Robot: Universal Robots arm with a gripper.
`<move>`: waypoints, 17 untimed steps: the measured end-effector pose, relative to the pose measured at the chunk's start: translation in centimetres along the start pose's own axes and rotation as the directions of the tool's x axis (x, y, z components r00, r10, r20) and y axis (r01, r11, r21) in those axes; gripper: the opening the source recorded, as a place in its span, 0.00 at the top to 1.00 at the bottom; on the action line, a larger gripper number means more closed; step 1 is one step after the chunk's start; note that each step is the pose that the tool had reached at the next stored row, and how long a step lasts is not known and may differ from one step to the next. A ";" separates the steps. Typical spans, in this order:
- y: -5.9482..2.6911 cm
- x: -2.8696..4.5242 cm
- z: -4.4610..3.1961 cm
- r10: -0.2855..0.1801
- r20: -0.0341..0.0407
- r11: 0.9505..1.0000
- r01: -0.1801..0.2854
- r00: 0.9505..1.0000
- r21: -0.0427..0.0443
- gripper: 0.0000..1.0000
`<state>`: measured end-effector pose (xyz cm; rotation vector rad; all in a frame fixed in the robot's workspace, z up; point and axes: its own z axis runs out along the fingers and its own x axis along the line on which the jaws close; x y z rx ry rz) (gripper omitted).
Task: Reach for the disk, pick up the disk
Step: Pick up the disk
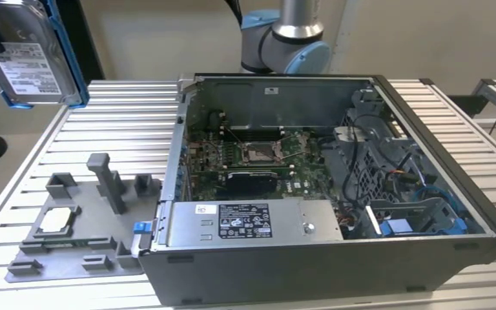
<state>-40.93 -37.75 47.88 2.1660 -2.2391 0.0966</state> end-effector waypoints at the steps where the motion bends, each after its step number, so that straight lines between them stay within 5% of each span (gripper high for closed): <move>1: -0.36 -0.01 0.01 0.000 0.000 1.000 0.000 1.000 0.000 1.00; 17: -6.40 -0.22 0.16 0.000 0.000 1.000 0.000 1.000 0.000 1.00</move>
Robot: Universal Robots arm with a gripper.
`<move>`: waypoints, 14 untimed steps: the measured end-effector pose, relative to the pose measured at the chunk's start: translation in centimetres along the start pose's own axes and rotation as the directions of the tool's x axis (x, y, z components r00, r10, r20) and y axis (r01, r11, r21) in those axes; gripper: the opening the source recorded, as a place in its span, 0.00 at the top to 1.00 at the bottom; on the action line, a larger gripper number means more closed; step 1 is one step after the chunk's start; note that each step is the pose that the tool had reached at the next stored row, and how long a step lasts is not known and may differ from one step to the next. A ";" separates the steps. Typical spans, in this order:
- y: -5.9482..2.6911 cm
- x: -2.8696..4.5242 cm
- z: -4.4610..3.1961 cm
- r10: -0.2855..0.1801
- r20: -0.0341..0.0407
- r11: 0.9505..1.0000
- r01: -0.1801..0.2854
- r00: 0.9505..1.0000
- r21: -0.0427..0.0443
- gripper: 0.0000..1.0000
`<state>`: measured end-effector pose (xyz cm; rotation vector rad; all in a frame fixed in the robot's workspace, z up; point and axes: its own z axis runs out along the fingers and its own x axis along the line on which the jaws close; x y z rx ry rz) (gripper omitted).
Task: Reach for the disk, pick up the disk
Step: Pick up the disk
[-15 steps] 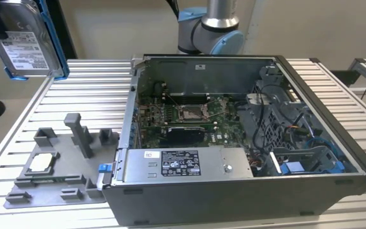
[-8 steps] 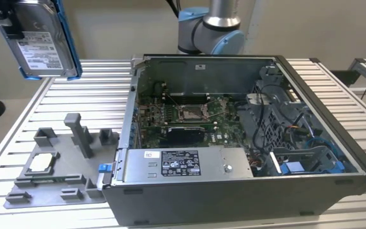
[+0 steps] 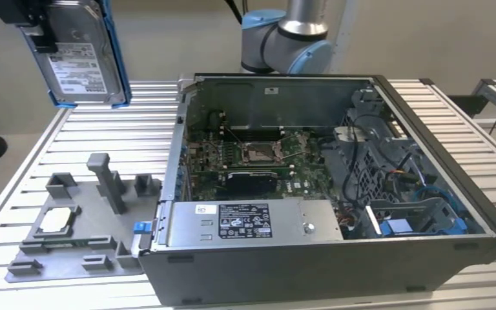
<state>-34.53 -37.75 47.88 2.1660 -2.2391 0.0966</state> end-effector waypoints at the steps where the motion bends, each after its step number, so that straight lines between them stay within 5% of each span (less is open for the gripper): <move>1: -0.34 -0.01 0.01 0.000 0.000 1.000 0.000 1.000 0.000 1.00; 14: -4.89 -0.17 0.13 0.000 0.000 1.000 0.000 1.000 0.000 1.00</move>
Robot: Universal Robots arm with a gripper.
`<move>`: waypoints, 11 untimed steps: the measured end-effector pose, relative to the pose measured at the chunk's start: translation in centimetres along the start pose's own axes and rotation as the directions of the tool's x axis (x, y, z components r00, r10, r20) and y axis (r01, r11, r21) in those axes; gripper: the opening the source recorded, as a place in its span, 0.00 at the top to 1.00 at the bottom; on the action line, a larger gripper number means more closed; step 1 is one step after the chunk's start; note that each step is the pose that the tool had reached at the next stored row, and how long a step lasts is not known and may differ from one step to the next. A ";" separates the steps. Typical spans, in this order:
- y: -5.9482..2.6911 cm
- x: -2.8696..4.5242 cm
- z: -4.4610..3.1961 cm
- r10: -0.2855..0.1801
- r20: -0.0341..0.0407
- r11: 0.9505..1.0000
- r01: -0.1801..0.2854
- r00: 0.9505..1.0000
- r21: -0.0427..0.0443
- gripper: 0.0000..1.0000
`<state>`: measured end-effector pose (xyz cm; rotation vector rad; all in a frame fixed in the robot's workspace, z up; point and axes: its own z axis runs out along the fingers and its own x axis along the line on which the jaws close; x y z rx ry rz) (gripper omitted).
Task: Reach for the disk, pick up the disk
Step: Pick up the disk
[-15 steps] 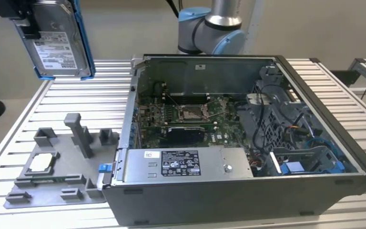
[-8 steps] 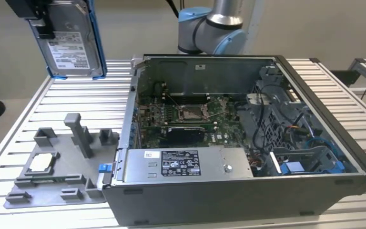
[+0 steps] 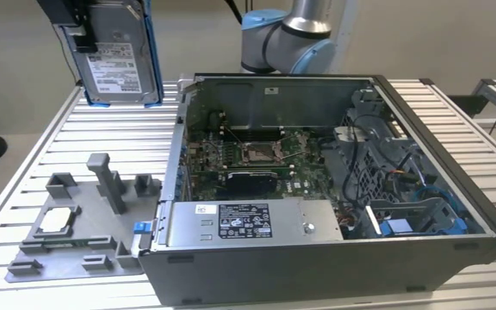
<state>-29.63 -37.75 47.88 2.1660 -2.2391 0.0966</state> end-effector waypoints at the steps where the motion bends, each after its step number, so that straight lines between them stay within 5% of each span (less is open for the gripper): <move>1: -0.36 -0.01 0.01 0.000 0.000 1.000 0.000 1.000 0.000 1.00; 11: -3.87 -0.13 0.09 0.000 0.000 1.000 0.000 1.000 0.000 1.00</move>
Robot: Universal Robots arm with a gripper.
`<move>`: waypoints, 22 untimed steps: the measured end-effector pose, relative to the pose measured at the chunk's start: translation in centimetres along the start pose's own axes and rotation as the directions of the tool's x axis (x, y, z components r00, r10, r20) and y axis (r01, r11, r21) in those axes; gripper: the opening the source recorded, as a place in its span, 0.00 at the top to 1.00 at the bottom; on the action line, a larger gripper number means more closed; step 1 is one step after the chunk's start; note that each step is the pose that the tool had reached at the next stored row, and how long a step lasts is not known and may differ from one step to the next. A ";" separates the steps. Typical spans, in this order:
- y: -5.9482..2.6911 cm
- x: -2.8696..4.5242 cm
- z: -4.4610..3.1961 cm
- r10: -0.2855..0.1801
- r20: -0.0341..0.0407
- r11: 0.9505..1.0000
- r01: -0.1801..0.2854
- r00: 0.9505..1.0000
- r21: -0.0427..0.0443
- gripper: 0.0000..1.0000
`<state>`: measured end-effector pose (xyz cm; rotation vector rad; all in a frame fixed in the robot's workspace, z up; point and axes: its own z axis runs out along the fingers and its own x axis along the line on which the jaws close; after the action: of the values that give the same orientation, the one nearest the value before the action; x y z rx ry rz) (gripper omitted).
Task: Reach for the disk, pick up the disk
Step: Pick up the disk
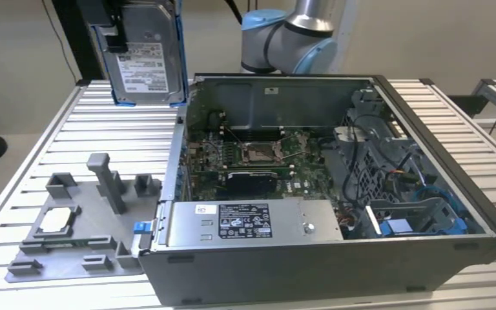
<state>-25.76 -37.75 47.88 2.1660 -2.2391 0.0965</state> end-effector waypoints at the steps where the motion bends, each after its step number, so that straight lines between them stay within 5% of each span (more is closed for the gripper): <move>1: -0.33 -0.01 0.01 0.000 0.000 1.000 0.000 1.000 0.000 1.00; 22: -8.34 -0.28 0.21 0.000 0.000 1.000 0.000 1.000 0.000 1.00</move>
<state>-17.41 -37.75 47.88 2.1660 -2.2390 0.0965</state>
